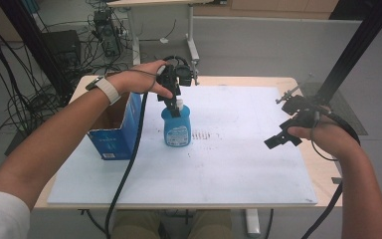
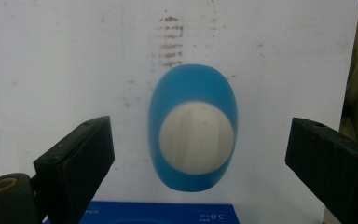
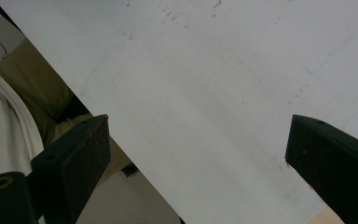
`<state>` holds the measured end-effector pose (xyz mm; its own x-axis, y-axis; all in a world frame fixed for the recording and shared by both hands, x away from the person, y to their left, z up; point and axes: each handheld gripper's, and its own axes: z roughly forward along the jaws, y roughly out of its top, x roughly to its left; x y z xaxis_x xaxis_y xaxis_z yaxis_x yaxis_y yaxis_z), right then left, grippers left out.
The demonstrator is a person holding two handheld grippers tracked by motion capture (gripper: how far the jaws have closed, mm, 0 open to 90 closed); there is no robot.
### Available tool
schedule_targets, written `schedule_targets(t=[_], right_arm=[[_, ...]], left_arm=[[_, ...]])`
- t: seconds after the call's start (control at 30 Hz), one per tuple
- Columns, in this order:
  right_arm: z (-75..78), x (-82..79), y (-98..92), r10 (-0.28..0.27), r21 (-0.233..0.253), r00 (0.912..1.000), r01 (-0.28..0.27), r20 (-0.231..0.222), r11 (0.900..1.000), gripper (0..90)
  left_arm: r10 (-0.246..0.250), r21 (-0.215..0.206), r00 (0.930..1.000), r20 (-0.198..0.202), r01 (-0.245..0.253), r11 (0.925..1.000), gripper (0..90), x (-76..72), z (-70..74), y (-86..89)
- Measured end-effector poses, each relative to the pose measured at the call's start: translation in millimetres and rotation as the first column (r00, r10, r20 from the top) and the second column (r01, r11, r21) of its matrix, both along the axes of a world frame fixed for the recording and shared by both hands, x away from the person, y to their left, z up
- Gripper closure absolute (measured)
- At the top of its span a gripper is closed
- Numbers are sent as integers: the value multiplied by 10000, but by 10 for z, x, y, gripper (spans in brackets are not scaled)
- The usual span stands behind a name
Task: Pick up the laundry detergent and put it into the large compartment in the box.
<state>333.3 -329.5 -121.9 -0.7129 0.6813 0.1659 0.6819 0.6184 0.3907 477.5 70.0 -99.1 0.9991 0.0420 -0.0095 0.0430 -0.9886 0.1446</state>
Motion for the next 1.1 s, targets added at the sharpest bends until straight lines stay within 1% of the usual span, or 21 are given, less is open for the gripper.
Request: schedule_targets(t=[0.17, 0.5, 0.73, 0.87, 1.1], right_arm=[[-6, -6, -2, -23, 12, 10000, 23, -7, 10000, 68], [-39, -11, -16, -24, 66, 10000, 24, -11, 10000, 68], [-50, -14, -29, -68, 82, 10000, 68, -30, 9999, 68], [-62, -11, -34, -28, 97, 10000, 28, -22, 9999, 67], [-66, -18, -45, -70, 105, 10000, 71, -53, 9999, 68]], left_arm=[[-20, -20, 10000, -14, 20, 10000, 83, -11, -44, -13], [-108, 112, 9999, -7, 108, 9999, 85, -20, -176, -74], [-183, 127, 9998, 97, 181, 9998, 89, -32, -267, -101], [-260, 140, 9996, 83, 259, 9996, 91, -34, -311, -124], [-324, 285, 9992, 226, 317, 9991, 95, -50, -368, -155]])
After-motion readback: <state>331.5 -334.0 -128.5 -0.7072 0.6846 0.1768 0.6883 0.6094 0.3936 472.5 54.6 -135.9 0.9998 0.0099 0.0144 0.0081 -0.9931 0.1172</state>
